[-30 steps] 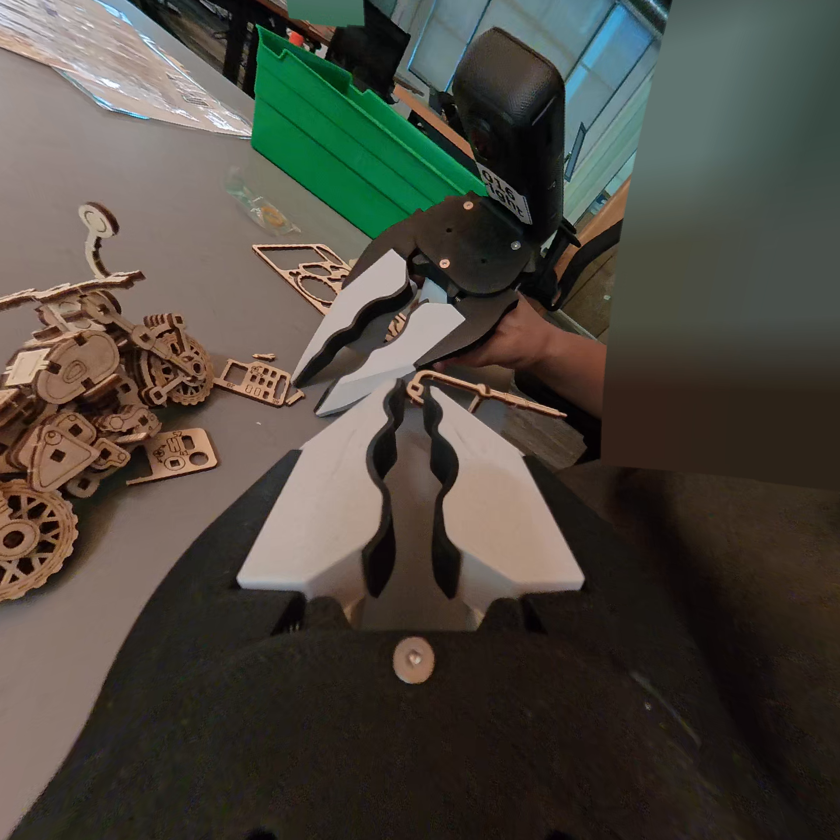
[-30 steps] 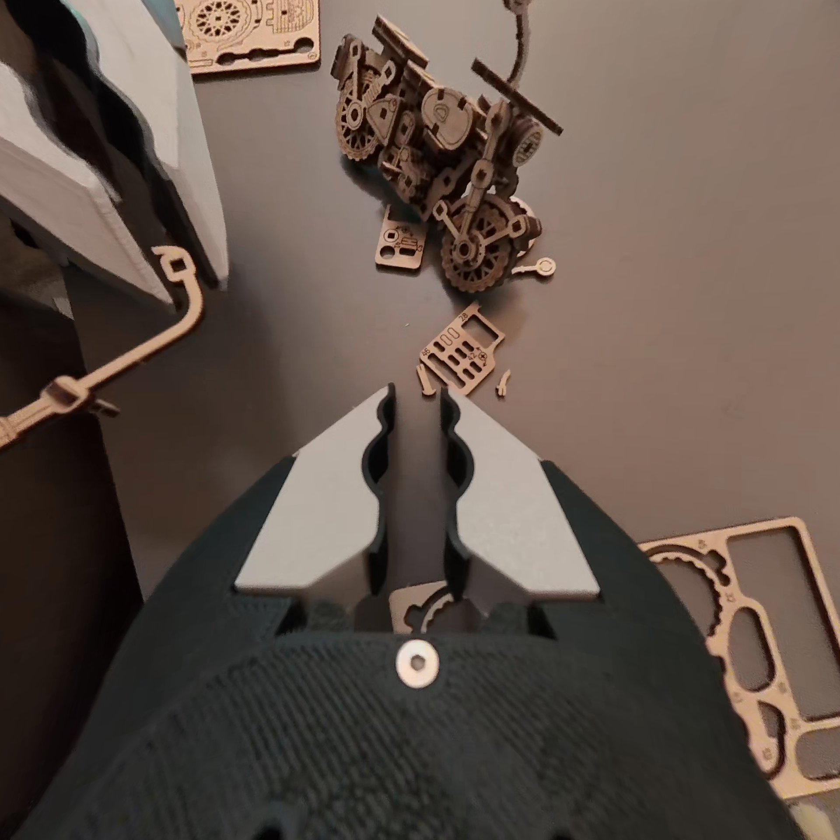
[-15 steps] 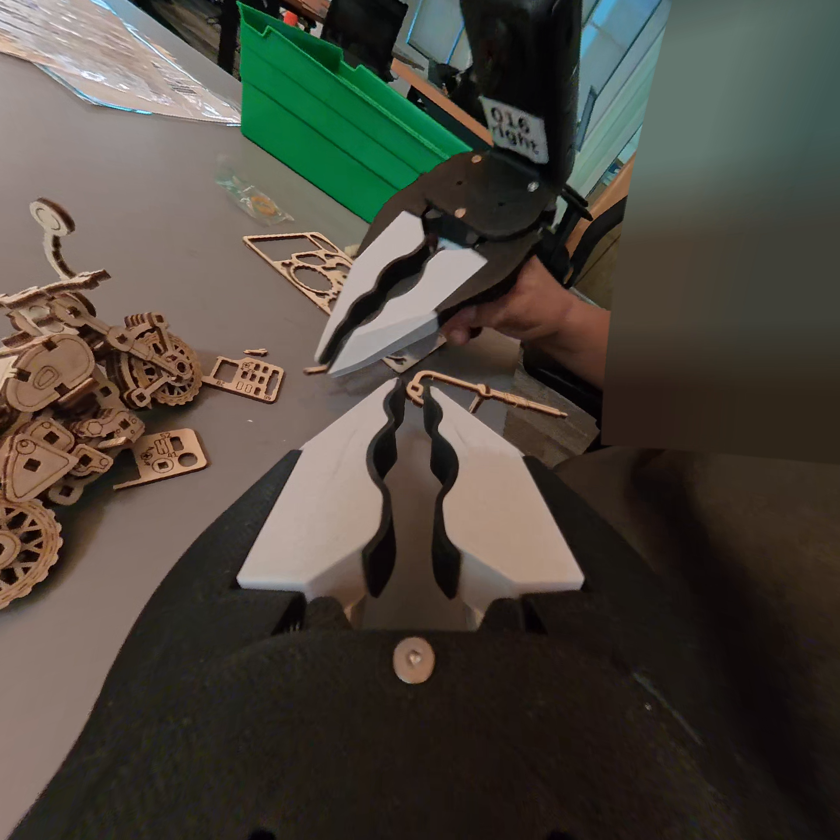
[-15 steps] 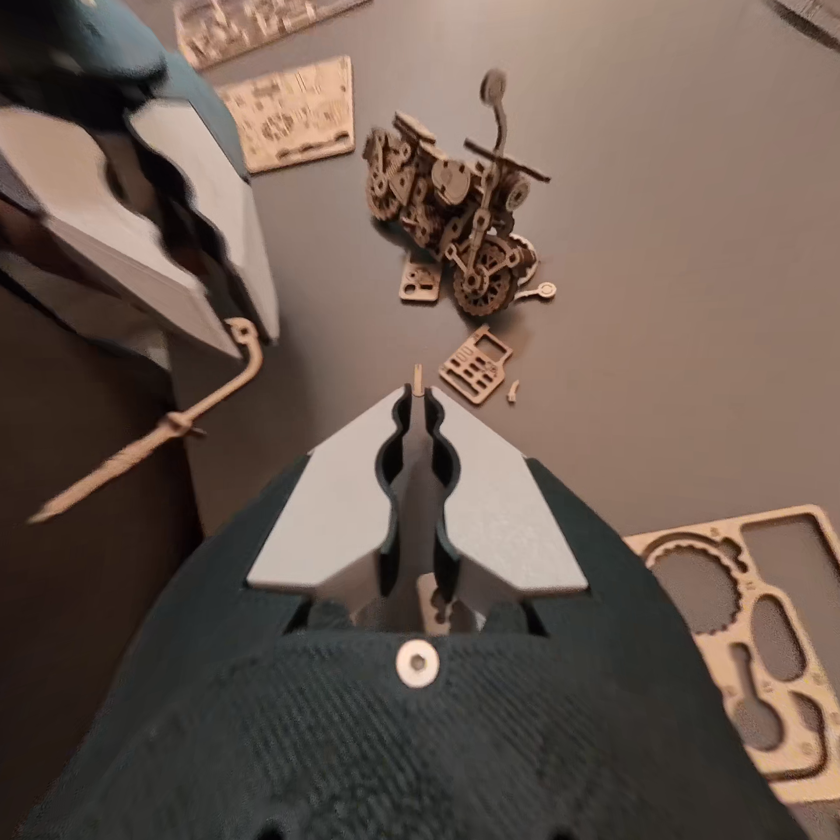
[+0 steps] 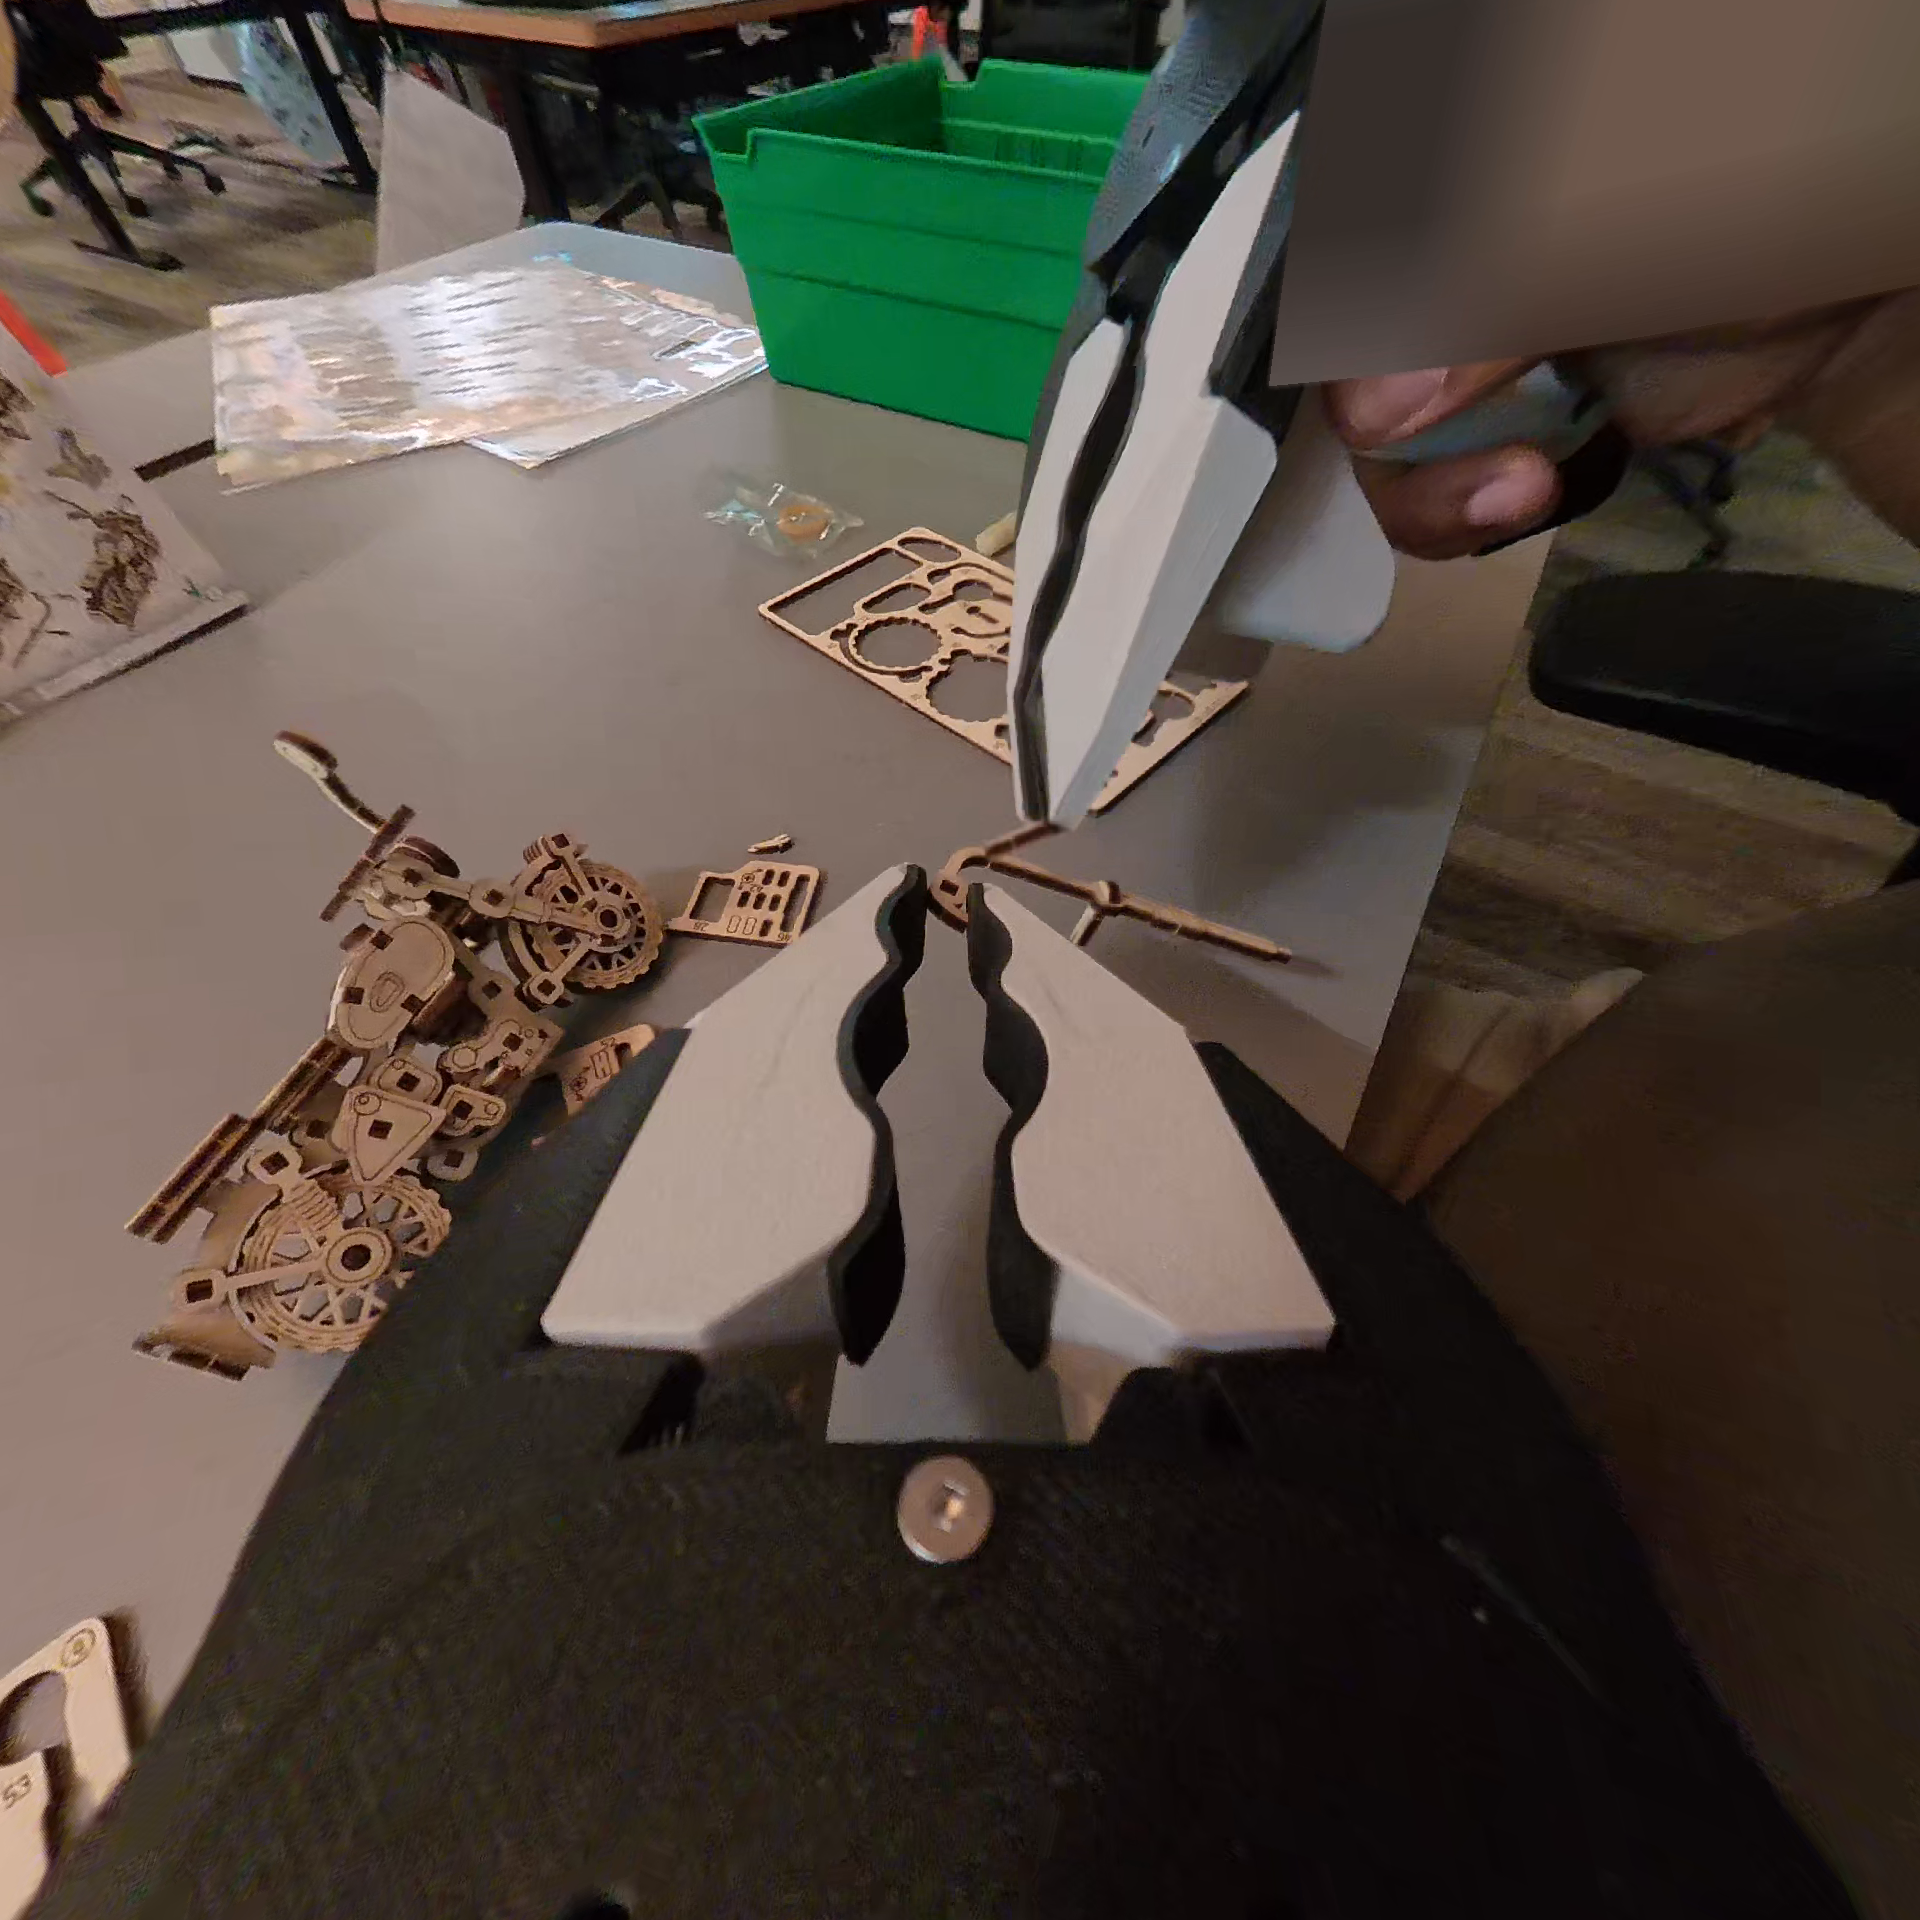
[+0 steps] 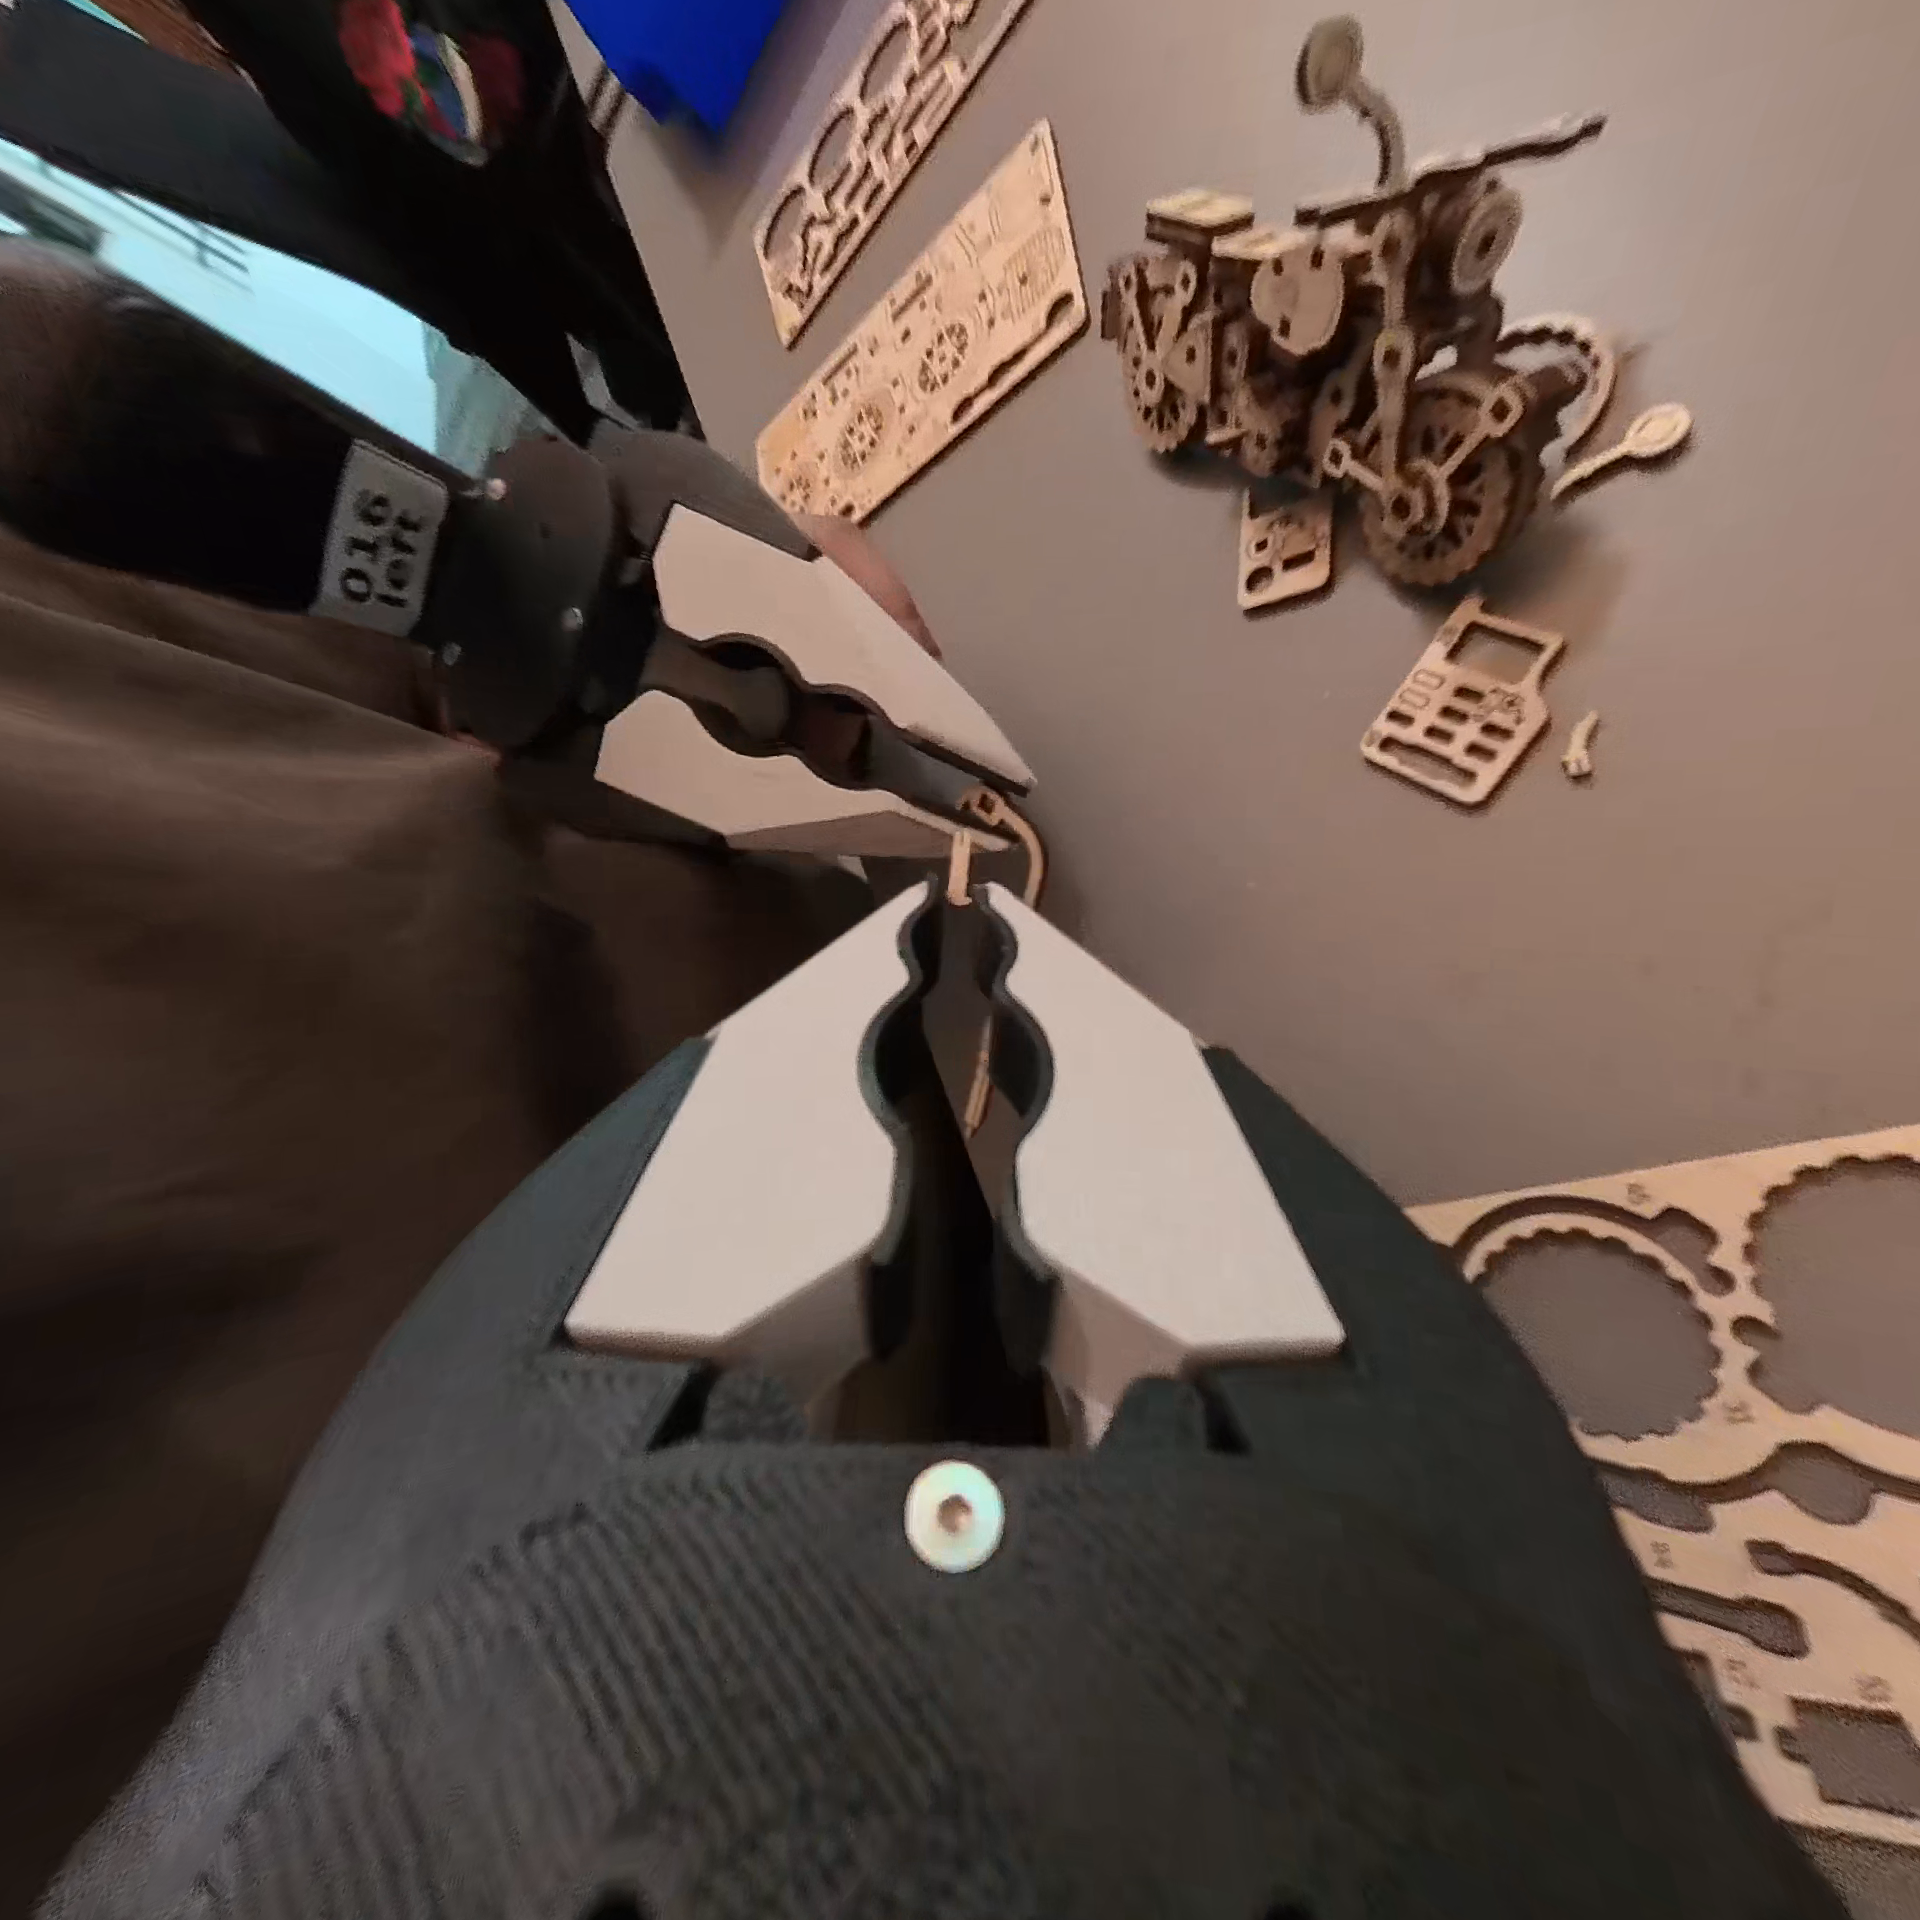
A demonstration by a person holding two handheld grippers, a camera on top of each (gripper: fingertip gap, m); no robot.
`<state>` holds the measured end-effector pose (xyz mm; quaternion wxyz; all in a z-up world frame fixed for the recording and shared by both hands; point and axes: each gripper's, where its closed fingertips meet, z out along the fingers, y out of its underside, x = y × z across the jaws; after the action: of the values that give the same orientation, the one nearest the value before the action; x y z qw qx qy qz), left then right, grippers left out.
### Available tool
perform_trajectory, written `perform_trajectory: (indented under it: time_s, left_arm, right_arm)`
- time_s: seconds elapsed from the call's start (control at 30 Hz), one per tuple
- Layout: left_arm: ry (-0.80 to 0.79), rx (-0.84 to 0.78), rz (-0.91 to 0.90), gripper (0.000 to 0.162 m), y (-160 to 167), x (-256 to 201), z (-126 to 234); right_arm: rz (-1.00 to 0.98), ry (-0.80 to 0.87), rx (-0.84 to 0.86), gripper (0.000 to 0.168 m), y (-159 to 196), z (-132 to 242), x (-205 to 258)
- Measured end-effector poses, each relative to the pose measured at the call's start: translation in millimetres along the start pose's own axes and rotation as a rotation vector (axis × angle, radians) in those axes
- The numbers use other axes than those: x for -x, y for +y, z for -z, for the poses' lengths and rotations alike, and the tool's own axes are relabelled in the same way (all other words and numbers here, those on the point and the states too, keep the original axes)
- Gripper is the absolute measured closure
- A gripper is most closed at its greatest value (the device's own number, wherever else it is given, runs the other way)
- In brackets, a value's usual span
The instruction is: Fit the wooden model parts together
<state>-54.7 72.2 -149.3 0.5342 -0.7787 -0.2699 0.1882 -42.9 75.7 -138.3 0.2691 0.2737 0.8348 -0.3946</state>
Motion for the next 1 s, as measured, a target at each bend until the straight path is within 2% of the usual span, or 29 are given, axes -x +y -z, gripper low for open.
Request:
perform_trajectory:
  time_s: [0.23,0.53,0.87,1.0]
  left_arm:
    - [-0.025,0.001,-0.050,0.157,0,-1,0]
    - [-0.035,0.019,-0.127,0.157,3,-8,-2]
    - [-0.070,0.036,-0.214,0.157,5,-10,-3]
    - [-0.064,0.031,-0.185,0.157,5,-10,-3]
  right_arm:
    - [-0.049,0.095,0.096,0.164,0,1,-11]
    - [-0.065,0.063,0.156,0.164,6,-6,-3]
    - [-0.082,0.070,0.146,0.165,3,-4,-3]
    - [-0.082,0.074,0.154,0.164,4,-6,-2]
